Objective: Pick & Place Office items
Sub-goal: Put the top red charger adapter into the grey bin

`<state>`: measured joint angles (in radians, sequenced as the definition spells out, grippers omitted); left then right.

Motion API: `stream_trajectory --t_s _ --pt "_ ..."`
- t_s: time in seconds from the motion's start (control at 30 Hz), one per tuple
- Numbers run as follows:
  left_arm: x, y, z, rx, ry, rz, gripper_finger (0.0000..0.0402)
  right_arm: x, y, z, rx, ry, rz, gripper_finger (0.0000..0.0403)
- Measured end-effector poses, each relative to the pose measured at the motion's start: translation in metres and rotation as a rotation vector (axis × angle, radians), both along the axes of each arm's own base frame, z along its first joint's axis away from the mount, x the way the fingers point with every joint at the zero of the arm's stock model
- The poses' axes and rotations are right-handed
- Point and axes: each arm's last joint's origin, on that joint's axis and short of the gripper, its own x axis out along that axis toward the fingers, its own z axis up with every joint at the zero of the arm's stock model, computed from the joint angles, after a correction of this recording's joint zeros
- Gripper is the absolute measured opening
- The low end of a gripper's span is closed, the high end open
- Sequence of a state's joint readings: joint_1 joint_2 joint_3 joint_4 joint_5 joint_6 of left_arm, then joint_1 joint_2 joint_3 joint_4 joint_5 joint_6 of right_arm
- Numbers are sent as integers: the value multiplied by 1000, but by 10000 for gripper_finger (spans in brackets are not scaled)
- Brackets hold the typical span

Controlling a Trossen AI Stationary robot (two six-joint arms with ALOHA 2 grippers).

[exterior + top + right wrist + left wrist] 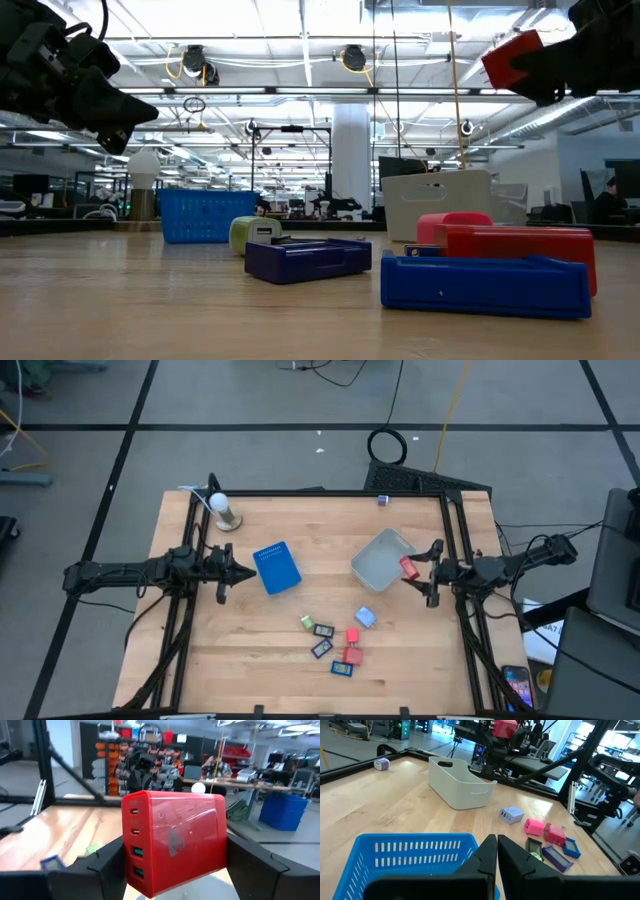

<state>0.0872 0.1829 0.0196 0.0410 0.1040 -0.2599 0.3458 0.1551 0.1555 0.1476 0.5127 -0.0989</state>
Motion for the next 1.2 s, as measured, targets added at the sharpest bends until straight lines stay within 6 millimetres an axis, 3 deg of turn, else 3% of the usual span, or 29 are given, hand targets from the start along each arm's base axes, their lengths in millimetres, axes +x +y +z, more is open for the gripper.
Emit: stream_trajectory --t_s 0.17,0.3,0.53,0.7,0.93,1.2 --pt "0 0 0 17 0 14 15 1 -1 21 -36 -42 -50 266" --pt "0 1 0 18 0 24 15 7 -2 46 -50 21 -78 266" --pt "0 1 0 24 1 23 15 37 -9 85 -44 296 -191 266" --pt "0 1 0 24 2 23 15 60 -22 98 -11 552 -297 266" --pt "0 1 -1 24 14 23 15 90 -48 94 108 832 -326 266" --pt "0 1 -1 29 15 22 15 117 -68 63 182 1088 -260 266"
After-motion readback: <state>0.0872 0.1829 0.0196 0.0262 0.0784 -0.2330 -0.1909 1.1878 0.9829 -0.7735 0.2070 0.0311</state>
